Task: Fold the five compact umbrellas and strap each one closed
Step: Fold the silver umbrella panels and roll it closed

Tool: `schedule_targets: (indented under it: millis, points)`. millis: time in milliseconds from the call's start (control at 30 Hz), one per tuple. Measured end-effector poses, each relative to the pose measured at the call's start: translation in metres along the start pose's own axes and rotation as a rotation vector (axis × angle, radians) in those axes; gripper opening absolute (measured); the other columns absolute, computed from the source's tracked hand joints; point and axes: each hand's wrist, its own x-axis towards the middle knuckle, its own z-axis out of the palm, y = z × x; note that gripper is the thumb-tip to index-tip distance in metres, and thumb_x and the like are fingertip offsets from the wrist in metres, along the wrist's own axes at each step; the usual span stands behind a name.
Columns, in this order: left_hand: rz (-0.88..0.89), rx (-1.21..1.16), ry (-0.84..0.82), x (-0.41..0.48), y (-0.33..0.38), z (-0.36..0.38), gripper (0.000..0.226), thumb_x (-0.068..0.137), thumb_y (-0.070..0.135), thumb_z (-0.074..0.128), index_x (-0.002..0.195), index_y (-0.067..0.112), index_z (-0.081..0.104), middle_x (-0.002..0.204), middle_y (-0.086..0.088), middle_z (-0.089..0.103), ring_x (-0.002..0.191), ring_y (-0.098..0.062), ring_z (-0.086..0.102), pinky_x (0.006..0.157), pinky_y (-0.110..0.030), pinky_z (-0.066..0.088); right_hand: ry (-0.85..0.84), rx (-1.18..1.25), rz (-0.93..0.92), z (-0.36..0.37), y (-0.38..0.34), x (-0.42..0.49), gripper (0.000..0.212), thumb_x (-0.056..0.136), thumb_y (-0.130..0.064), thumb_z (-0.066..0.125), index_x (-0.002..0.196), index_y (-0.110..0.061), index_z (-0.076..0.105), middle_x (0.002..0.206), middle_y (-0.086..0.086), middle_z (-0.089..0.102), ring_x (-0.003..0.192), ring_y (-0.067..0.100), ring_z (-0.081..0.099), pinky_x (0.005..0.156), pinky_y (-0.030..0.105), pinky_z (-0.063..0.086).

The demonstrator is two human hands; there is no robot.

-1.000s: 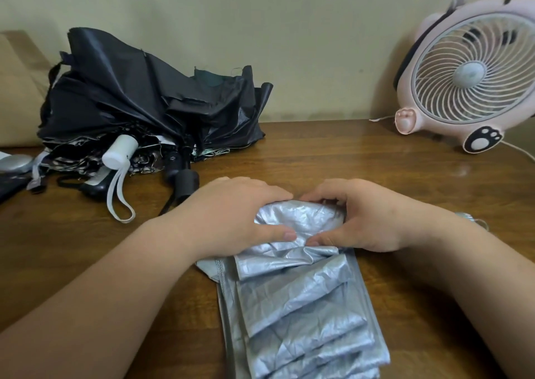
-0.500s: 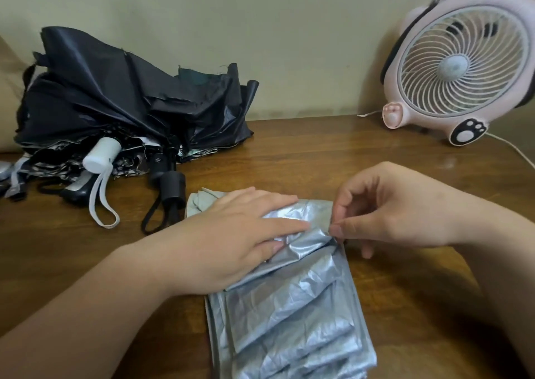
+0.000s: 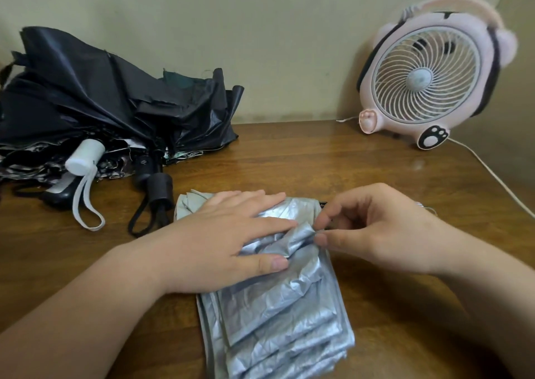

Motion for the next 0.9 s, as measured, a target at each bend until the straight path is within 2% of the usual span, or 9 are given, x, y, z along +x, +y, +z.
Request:
schedule_targets:
  millis: [67, 133, 200, 300, 400, 633, 767, 833, 900]
  points:
    - [-0.003, 0.006, 0.001, 0.0, 0.002, -0.001, 0.065, 0.089, 0.082, 0.022, 0.151, 0.064, 0.016, 0.161, 0.038, -0.016, 0.145, 0.013, -0.022, 0.111, -0.013, -0.019, 0.012, 0.017, 0.003, 0.007, 0.003, 0.001, 0.009, 0.084, -0.027, 0.082, 0.084, -0.019, 0.078, 0.057, 0.002, 0.06, 0.051, 0.011, 0.045, 0.051, 0.028, 0.037]
    - [-0.012, 0.023, -0.008, 0.0, 0.004, 0.0, 0.065, 0.089, 0.081, 0.019, 0.152, 0.065, 0.015, 0.161, 0.038, -0.019, 0.146, 0.012, -0.024, 0.114, -0.017, -0.019, -0.059, 0.024, 0.01, 0.012, 0.003, 0.003, 0.01, 0.087, -0.032, 0.079, 0.088, -0.022, 0.081, 0.056, -0.005, 0.06, 0.051, 0.007, 0.045, 0.052, 0.026, 0.036]
    - [-0.016, 0.047, -0.013, 0.0, 0.004, 0.002, 0.063, 0.09, 0.08, 0.014, 0.151, 0.066, 0.009, 0.161, 0.035, -0.022, 0.146, 0.009, -0.027, 0.116, -0.021, -0.02, -0.13, 0.03, 0.028, 0.017, 0.0, 0.004, 0.012, 0.091, -0.033, 0.074, 0.091, -0.024, 0.082, 0.051, -0.009, 0.059, 0.047, 0.002, 0.044, 0.05, 0.018, 0.035]
    - [-0.017, 0.103, -0.03, 0.002, 0.004, 0.007, 0.062, 0.088, 0.081, 0.005, 0.148, 0.07, -0.004, 0.16, 0.031, -0.029, 0.147, 0.003, -0.032, 0.121, -0.031, -0.021, -0.116, 0.103, 0.078, 0.02, 0.004, 0.004, 0.018, 0.095, -0.029, 0.071, 0.085, -0.019, 0.082, 0.046, 0.0, 0.055, 0.044, 0.01, 0.043, 0.048, 0.023, 0.034]
    - [-0.016, 0.101, -0.047, 0.003, 0.004, 0.009, 0.057, 0.088, 0.081, 0.005, 0.142, 0.075, -0.013, 0.159, 0.031, -0.033, 0.145, 0.003, -0.035, 0.121, -0.035, -0.022, -0.084, 0.201, 0.156, 0.018, 0.01, -0.002, 0.017, 0.092, -0.022, 0.073, 0.08, -0.012, 0.08, 0.044, 0.007, 0.051, 0.044, 0.016, 0.037, 0.05, 0.026, 0.029]
    - [-0.019, 0.053, -0.075, 0.003, 0.009, 0.008, 0.05, 0.09, 0.077, 0.007, 0.137, 0.081, -0.008, 0.157, 0.035, -0.032, 0.143, 0.004, -0.038, 0.119, -0.035, -0.027, -0.114, 0.376, 0.311, 0.01, 0.013, -0.008, 0.01, 0.085, -0.005, 0.076, 0.085, 0.004, 0.072, 0.046, 0.013, 0.048, 0.04, 0.016, 0.031, 0.039, 0.021, 0.021]
    - [-0.029, 0.077, -0.058, 0.005, 0.013, 0.01, 0.05, 0.091, 0.077, 0.007, 0.139, 0.079, -0.008, 0.159, 0.032, -0.032, 0.146, -0.001, -0.036, 0.122, -0.041, -0.023, -0.117, 0.366, 0.291, 0.012, 0.006, -0.006, 0.041, 0.078, -0.028, 0.085, 0.086, 0.009, 0.071, 0.049, 0.016, 0.053, 0.04, 0.019, 0.031, 0.039, 0.023, 0.022]
    - [-0.027, 0.026, -0.023, 0.005, 0.014, 0.01, 0.048, 0.093, 0.073, 0.001, 0.14, 0.079, -0.001, 0.16, 0.035, -0.026, 0.146, 0.003, -0.033, 0.123, -0.04, -0.021, -0.055, 0.31, 0.29, 0.02, 0.005, -0.003, 0.042, 0.084, -0.031, 0.079, 0.077, 0.009, 0.068, 0.048, 0.014, 0.052, 0.04, 0.017, 0.031, 0.04, 0.023, 0.023]
    - [-0.033, 0.01, 0.023, 0.005, 0.012, 0.012, 0.051, 0.094, 0.07, -0.002, 0.145, 0.075, 0.005, 0.161, 0.037, -0.02, 0.148, 0.005, -0.026, 0.124, -0.037, -0.016, -0.02, 0.306, 0.313, 0.023, 0.007, -0.002, 0.039, 0.086, -0.024, 0.078, 0.074, 0.011, 0.066, 0.047, 0.012, 0.051, 0.04, 0.017, 0.031, 0.04, 0.023, 0.024]
